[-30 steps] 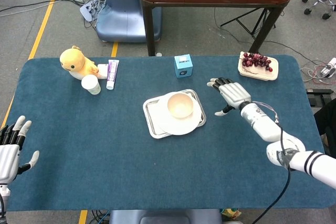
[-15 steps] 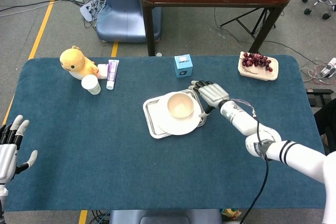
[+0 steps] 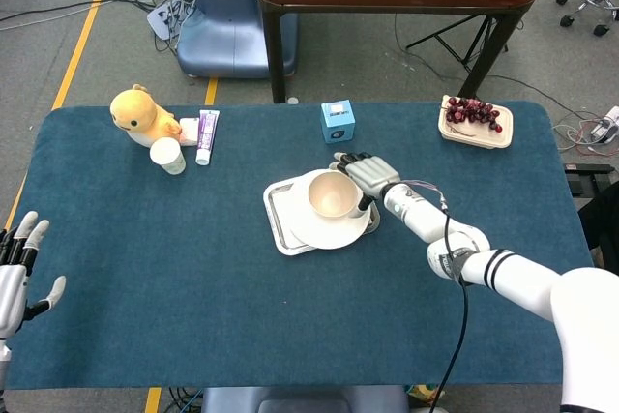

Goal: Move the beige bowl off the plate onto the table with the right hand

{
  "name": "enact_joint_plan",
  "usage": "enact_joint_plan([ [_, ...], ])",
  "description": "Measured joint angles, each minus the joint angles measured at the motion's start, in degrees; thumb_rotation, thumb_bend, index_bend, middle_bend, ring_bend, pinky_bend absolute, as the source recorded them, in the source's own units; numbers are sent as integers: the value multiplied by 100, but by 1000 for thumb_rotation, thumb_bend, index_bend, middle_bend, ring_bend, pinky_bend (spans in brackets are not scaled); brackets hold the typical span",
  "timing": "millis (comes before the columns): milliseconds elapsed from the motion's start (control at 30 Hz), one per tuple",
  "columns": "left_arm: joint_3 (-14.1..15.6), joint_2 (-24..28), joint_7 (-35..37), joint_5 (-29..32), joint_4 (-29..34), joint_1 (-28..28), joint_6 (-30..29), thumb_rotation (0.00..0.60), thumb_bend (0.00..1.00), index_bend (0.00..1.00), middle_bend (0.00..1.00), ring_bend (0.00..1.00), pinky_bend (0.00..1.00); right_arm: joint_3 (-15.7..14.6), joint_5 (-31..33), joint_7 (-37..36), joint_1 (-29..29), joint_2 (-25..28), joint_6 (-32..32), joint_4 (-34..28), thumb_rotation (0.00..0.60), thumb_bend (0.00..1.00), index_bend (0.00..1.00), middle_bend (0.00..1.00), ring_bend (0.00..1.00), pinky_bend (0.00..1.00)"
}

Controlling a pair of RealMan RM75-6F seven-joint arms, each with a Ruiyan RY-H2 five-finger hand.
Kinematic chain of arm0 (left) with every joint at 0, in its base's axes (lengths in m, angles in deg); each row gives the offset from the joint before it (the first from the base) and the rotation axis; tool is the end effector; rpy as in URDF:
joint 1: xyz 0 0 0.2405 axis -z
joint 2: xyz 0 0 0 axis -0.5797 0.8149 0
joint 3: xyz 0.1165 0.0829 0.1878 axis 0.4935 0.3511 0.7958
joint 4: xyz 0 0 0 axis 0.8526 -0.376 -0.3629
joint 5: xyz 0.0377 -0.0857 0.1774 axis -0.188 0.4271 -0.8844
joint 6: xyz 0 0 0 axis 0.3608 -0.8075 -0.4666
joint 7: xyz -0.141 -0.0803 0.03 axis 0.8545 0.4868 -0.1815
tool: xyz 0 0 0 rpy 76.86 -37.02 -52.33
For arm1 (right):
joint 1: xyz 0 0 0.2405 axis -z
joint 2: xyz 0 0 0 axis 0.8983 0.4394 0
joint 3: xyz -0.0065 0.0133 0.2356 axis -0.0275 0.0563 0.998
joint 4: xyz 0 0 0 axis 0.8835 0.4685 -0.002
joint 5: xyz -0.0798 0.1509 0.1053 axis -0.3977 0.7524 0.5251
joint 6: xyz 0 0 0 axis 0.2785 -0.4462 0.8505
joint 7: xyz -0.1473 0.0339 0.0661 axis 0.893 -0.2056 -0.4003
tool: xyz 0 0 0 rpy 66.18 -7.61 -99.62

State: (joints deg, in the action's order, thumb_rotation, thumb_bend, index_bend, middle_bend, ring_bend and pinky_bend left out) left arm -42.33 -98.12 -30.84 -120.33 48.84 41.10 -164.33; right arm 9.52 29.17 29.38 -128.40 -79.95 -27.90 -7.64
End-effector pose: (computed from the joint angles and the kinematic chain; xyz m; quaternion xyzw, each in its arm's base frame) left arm -0.2751 0.2109 0.1808 -0.5765 -0.3612 -0.3807 0.6263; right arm -0.1064 -0.4521 -0.0035 0.8019 -0.4290 0.2287 0.3473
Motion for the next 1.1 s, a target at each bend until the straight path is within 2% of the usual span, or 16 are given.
enact_joint_plan([
  [700,-11,29,97,-24,-17,-15,-48,600,325,0,0,0,0,86,-593,-583,-227,-476,-352,633,600,16,0,0,0,17],
  [1100,-2,41,122,-66,-9,-33,-87,600,324,0,0,0,0,29,-795,-715,-255,-604,-389,832,600,9,0,0,0,17],
])
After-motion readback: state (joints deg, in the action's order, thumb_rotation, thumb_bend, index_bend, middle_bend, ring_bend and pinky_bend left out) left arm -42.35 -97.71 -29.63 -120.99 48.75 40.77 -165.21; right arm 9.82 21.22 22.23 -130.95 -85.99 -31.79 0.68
